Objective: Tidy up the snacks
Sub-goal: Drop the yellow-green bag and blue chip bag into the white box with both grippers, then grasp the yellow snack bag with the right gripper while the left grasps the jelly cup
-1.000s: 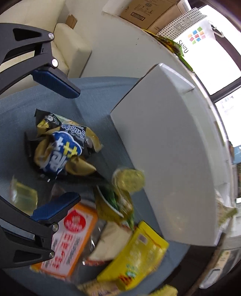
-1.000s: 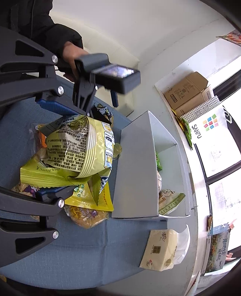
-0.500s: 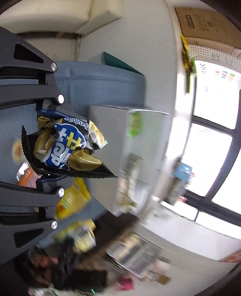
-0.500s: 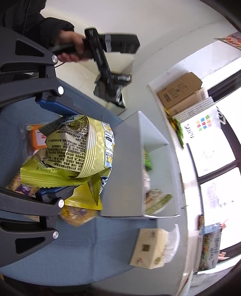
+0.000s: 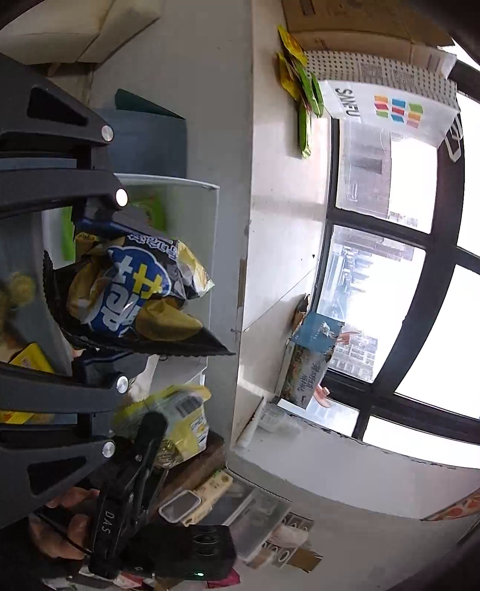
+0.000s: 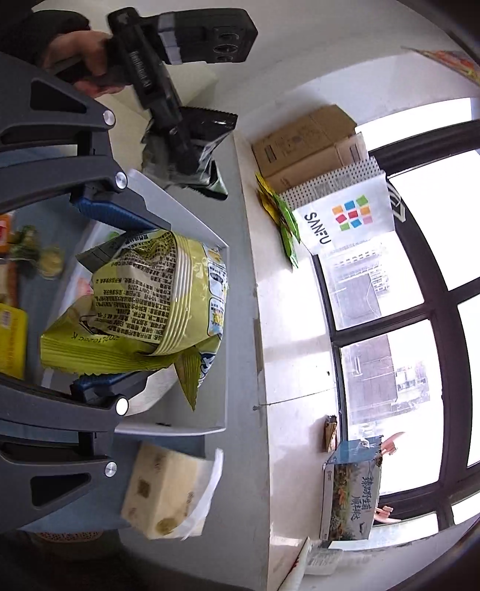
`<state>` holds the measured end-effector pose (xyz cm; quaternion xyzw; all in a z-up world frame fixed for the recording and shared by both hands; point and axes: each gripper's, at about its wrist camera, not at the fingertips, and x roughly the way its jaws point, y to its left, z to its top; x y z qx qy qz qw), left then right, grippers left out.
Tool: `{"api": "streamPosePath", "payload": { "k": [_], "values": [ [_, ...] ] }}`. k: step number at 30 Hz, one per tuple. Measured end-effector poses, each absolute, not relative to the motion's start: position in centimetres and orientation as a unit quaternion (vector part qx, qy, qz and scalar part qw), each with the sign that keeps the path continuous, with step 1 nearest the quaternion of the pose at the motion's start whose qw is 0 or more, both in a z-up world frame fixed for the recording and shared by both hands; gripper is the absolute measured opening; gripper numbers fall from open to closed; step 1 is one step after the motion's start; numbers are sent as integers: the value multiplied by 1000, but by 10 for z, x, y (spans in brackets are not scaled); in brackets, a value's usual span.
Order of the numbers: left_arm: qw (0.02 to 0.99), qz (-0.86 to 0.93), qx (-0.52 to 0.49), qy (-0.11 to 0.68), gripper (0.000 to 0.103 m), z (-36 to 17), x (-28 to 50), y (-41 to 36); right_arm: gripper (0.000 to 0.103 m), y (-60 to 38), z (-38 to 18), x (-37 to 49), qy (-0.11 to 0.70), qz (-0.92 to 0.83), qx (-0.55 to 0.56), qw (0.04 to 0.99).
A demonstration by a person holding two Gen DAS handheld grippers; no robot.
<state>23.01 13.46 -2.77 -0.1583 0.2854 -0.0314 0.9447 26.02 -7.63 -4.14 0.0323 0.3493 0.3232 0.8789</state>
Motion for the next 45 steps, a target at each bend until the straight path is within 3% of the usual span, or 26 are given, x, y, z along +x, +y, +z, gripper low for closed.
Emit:
{"api": "streamPosePath", "payload": {
  "k": [3,5,6,7,8,10,20,33,45],
  "values": [
    [943,-13,-140,301,53,-34,259,133,67,-63,-45,287,362,314,40,877],
    [937,0,-149,316,61,-42,274,141,70,-53,-50,302,369,308,34,876],
    [932,7,-152,329,86,-47,280,144,72,-49,-53,309,376,316,32,870],
    [929,23,-153,335,103,-49,283,148,83,-44,-56,314,384,320,25,866],
    [931,32,-153,330,103,-51,280,151,97,-40,-60,319,390,316,14,865],
    [930,25,-154,332,103,-53,277,155,103,-42,-60,319,379,302,2,875],
    [940,20,-120,319,103,-40,232,142,103,-62,-35,283,326,329,6,886],
    [963,16,-73,259,103,-4,92,85,103,-120,-9,145,255,412,-41,874],
    [946,27,-9,322,103,-65,27,44,103,-177,-54,68,277,395,-41,875]
  ]
}}
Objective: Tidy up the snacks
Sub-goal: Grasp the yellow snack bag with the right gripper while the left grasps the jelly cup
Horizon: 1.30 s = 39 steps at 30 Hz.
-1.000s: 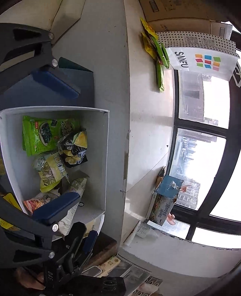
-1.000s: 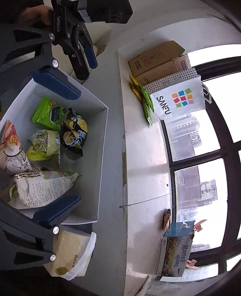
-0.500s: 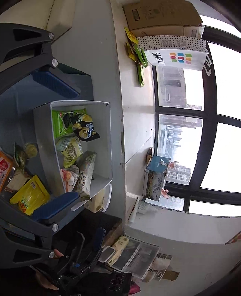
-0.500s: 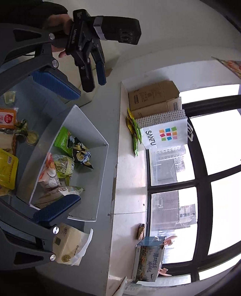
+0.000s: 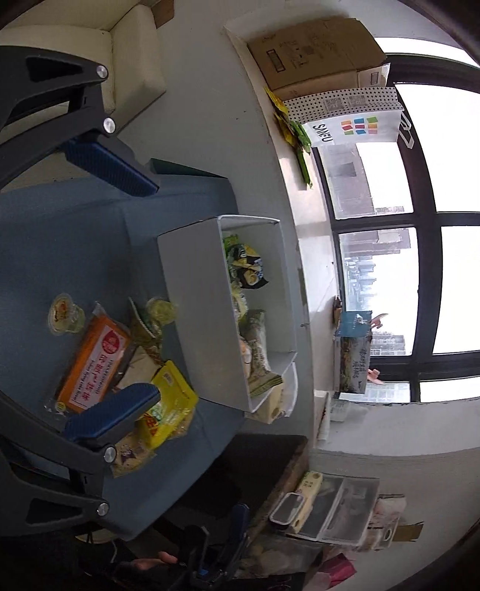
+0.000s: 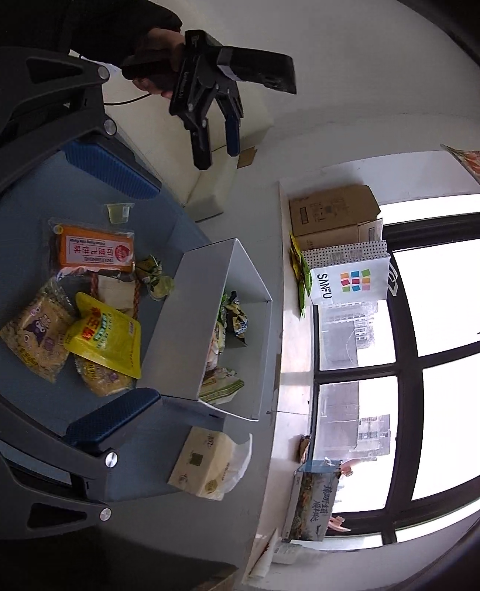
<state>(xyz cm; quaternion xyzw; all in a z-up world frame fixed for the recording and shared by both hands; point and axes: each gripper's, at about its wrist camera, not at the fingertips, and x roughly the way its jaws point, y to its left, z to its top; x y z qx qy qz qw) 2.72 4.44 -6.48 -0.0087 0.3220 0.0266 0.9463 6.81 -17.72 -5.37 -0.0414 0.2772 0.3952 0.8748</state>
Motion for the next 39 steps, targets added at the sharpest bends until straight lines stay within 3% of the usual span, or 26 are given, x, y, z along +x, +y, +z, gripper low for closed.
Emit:
{"api": "streamPosePath", "payload": {
  "k": [11,23,24,26,28,39],
  "values": [
    [906,-27,-69,416,103,-162,45,46,103,-176,-64,69,290,388,-32,874],
    [891,-33,-84,445,101,-191,51,54,103,-164,-73,66,304,392,-41,867],
    [890,-36,-84,447,98,-193,52,54,103,-163,-74,65,306,393,-42,866],
    [891,-37,-80,446,80,-196,51,52,103,-162,-76,65,307,392,-43,866],
    [883,-47,-78,461,49,-203,54,51,103,-162,-77,65,309,392,-43,865],
    [901,-56,-74,423,49,-181,43,47,103,-159,-86,70,322,383,-45,865]
  ]
}}
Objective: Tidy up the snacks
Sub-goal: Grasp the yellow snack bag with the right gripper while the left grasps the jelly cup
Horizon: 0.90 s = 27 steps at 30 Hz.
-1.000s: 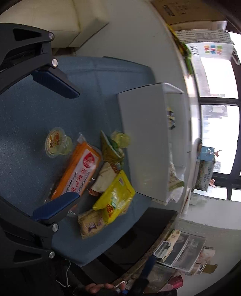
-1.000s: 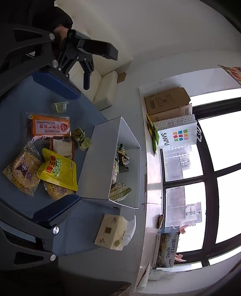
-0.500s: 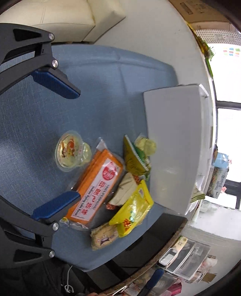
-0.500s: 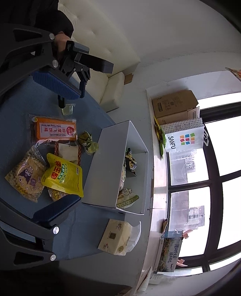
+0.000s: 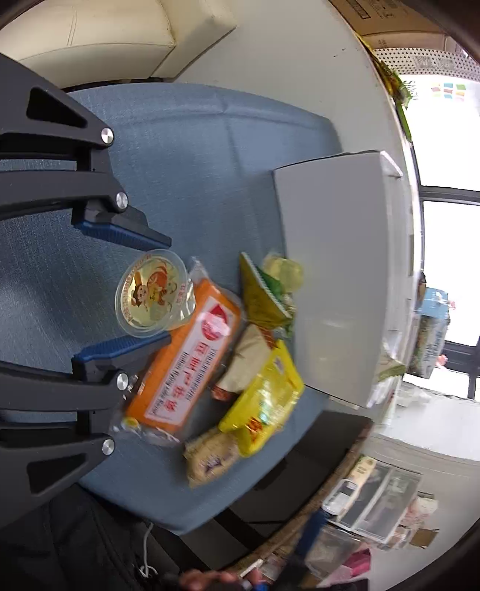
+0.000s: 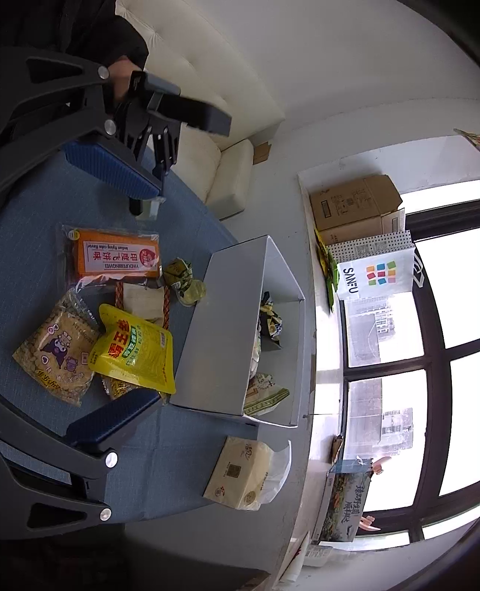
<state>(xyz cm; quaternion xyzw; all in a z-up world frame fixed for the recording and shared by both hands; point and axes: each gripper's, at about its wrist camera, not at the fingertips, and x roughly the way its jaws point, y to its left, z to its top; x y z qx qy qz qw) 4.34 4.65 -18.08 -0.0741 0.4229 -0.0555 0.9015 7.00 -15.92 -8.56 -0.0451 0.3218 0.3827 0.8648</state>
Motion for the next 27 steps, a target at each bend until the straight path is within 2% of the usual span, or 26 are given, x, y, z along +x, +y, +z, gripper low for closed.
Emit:
{"api": "streamPosePath", "payload": {
  "k": [10,19,20,23,25,27],
  "values": [
    [920,-53,-67,383,49,-142,38,40,103,-136,-140,115,427,312,-94,844],
    [919,-53,-75,382,49,-139,35,42,103,-103,-182,147,452,271,-161,834],
    [919,-54,-76,383,49,-140,35,42,98,-100,-187,148,455,265,-172,832],
    [919,-56,-79,383,49,-142,34,43,63,-97,-195,144,453,258,-194,831],
    [919,-54,-80,383,49,-142,33,43,50,-99,-192,137,444,267,-200,832],
    [920,-54,-82,380,49,-142,33,44,45,-110,-185,136,448,276,-161,835]
  ]
}}
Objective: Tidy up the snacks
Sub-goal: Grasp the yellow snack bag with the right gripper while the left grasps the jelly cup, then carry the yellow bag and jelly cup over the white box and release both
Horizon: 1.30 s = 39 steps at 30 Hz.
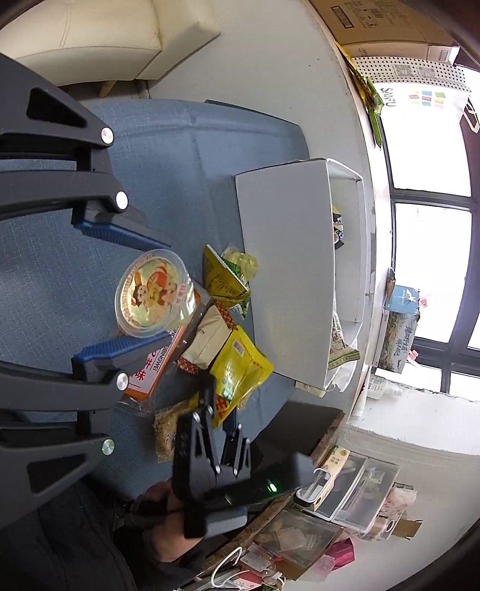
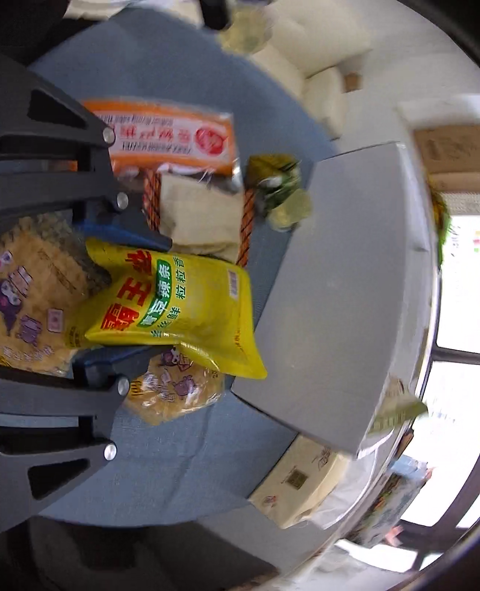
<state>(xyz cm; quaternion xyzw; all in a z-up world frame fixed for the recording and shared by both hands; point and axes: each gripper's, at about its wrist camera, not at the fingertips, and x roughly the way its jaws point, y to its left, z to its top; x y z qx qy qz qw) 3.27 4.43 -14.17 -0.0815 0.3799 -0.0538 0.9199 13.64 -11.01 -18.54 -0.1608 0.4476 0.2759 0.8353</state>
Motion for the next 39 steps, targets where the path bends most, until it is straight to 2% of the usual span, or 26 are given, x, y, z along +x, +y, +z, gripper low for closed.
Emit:
{"api": "streamPosePath", "payload": {
  "k": [8,13,19,22,29,30,32,33,34,39],
  "values": [
    [927,-57,-111,353,49,-128,30,54,42,-174,-128,126,415,322,-20,851],
    [941,-63,-116,313,49,-96,44,59,42,-193,-81,128,368,339,38,865],
    [958,-63,-82,269,49,-43,95,68,42,-165,-32,161,324,345,39,880],
    [962,-60,-77,256,49,-23,132,79,42,-132,-19,191,327,350,24,877],
    [949,14,-27,313,49,-35,227,102,44,-76,-31,262,369,321,32,872],
    [945,22,-16,326,50,-42,236,104,52,-71,-35,268,373,323,37,869],
    [932,47,1,359,63,-56,252,109,95,-63,-41,280,373,316,38,871],
    [927,62,3,369,94,-62,256,111,101,-60,-42,283,373,311,35,873],
    [928,67,3,366,103,-66,255,113,103,-60,-42,284,369,302,34,878],
    [930,54,-19,362,103,-71,239,113,103,-65,-41,278,354,299,38,885]
  ]
}}
